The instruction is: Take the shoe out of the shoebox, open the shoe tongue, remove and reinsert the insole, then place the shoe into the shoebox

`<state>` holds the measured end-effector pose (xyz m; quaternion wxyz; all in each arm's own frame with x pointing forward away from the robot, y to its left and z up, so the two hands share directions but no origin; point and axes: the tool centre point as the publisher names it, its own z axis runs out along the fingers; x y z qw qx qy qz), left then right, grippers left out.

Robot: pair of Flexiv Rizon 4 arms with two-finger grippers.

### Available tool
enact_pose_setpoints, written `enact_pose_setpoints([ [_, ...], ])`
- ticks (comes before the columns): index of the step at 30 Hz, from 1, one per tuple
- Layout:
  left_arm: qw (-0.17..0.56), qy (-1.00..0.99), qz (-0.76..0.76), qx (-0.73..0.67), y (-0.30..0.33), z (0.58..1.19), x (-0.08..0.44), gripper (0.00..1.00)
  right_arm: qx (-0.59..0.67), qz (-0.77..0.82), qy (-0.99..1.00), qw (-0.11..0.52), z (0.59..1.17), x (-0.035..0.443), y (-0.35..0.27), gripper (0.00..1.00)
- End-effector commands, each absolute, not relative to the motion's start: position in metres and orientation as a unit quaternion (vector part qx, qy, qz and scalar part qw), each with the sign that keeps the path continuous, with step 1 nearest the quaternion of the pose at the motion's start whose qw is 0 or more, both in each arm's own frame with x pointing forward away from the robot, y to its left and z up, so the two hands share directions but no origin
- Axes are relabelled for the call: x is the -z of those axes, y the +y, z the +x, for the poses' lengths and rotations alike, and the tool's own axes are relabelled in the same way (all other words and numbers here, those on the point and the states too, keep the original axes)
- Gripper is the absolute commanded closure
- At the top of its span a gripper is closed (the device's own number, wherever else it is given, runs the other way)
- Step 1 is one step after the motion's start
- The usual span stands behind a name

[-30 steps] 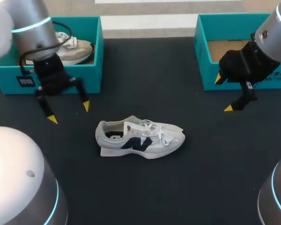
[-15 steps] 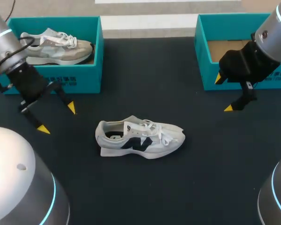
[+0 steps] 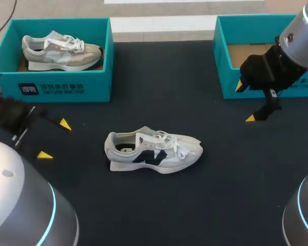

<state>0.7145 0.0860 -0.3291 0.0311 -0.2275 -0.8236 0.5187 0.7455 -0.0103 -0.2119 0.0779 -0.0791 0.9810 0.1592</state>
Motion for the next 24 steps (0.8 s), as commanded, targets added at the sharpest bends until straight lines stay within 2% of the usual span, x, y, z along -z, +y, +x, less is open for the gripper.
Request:
enact_pose_setpoints([
  [1,-0.023,-0.811,-0.191,-0.552,0.089,0.711,0.335,0.0,-0.158,-0.079,0.981,0.077,0.746,0.213,-0.009,0.0],
  [8,-0.023,-0.811,-0.191,-0.552,0.089,0.711,0.335,0.0,-0.158,-0.079,0.981,0.077,0.746,0.213,-0.009,0.0],
  [17,-0.077,-0.847,-0.061,-0.522,0.097,0.709,0.349,0.0,-0.158,-0.079,0.981,0.077,0.746,0.213,-0.009,0.0],
  [24,-0.073,-0.846,-0.026,-0.527,0.102,0.712,0.367,0.0,-0.158,-0.079,0.981,0.077,0.746,0.213,-0.009,0.0],
])
